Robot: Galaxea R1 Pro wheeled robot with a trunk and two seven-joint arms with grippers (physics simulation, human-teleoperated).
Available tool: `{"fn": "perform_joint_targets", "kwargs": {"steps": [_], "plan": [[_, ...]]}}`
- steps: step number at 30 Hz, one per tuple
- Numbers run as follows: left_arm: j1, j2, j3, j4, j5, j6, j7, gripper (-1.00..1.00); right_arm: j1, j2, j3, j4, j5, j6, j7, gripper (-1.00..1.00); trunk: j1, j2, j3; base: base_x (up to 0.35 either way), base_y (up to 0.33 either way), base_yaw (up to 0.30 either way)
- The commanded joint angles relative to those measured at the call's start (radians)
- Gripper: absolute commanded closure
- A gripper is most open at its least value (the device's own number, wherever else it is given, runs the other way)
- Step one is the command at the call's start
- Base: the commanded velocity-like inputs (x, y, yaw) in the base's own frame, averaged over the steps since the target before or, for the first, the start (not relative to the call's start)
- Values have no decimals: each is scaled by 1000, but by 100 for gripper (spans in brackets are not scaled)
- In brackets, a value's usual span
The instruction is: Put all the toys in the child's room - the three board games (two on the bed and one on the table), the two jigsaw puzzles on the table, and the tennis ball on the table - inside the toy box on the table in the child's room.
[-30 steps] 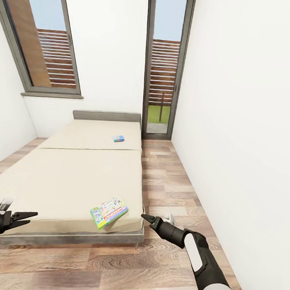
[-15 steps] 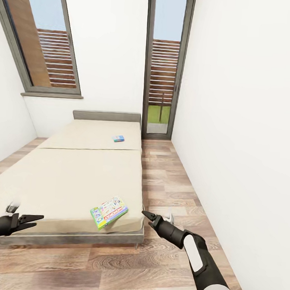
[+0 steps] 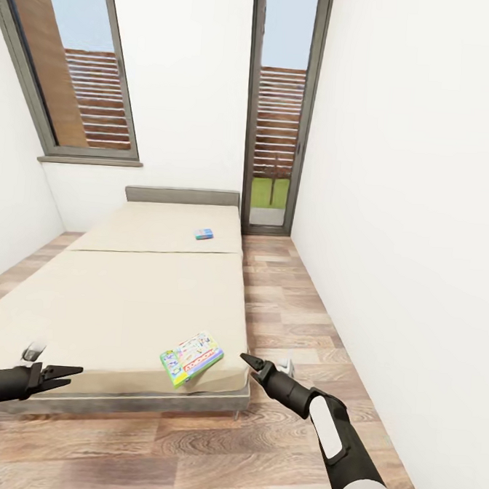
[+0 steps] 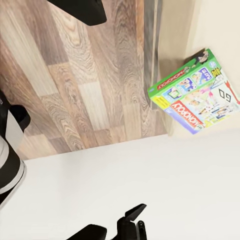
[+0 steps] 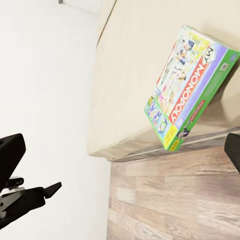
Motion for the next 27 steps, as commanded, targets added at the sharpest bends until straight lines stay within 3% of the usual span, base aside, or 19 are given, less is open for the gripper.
{"fn": "perform_joint_targets", "kwargs": {"steps": [1,20,27], "plan": [[-1,0,1,0,-1,10,-4,-100,-1,1,-5,1,-3,7,2,-100,0,0,-1,0,35,0],[-1,1,-1,0,1,10,-15,-100,-1,0,-15,55,-13,5,1,-100,0,0,-1,0,131,0],[-1,0,-2,0,0,4,-81,-100,-1,0,-15,92,-76,5,0,-100,0,0,-1,0,90,0]]}}
